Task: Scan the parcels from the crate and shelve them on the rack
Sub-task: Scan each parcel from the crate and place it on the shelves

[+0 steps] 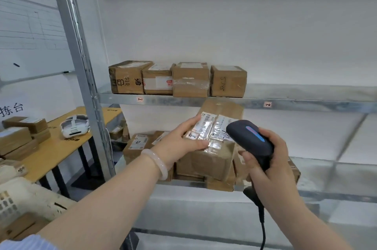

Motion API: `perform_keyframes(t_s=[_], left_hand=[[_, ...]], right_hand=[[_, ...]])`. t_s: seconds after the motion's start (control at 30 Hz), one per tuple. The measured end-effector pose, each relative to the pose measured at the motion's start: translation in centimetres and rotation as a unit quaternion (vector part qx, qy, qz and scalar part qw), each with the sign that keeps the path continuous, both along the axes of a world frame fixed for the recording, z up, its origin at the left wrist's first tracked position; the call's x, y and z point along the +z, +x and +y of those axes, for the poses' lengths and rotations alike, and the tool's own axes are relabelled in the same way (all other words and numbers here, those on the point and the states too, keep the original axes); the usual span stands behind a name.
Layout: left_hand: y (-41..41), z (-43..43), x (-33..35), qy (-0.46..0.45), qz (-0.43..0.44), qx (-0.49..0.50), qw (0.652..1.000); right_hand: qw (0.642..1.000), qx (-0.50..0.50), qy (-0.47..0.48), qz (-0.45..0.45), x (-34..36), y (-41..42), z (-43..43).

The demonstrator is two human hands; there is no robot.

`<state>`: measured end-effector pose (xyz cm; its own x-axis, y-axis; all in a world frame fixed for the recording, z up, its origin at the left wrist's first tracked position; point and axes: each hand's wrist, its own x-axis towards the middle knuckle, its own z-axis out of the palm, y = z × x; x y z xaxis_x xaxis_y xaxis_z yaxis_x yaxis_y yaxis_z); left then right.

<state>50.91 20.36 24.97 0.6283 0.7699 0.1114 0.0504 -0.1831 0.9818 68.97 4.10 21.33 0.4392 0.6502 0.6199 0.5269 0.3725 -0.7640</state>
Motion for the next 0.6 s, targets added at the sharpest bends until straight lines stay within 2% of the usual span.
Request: perform_keyframes(t_s=[0.1,0.27,0.37,0.43,0.5,0.6], left_hand=[[2.3,-1.1,2.1,-0.03,-0.04,-0.022,0.999],[5.9,-2.0,5.4,-0.041,-0.054,-0.083,0.994],[8.2,-2.6,7.5,-0.016,-0.032,-0.118,0.992],[10.0,-3.2,8.8,-0.001,-0.018,-0.144,0.989],[11.8,-3.5,9.8,-0.019,-0.013,-0.141,0.99],[14.5,-3.5,10.7,-0.031,-0.004,-0.113,0.993]], right_hand=[[0.998,-0.029,0.053,0.023,1.0,-0.4,-1.1],[0.986,-0.089,0.138,0.022,3.7,0.4,-2.5],[0.981,-0.14,0.137,0.003,5.3,2.3,-3.2],[0.979,-0.16,0.127,0.025,6.6,4.0,-3.3],[0.976,-0.177,0.116,0.044,7.7,6.1,-2.9],[0.975,-0.188,0.113,0.022,9.4,8.9,-1.7]])
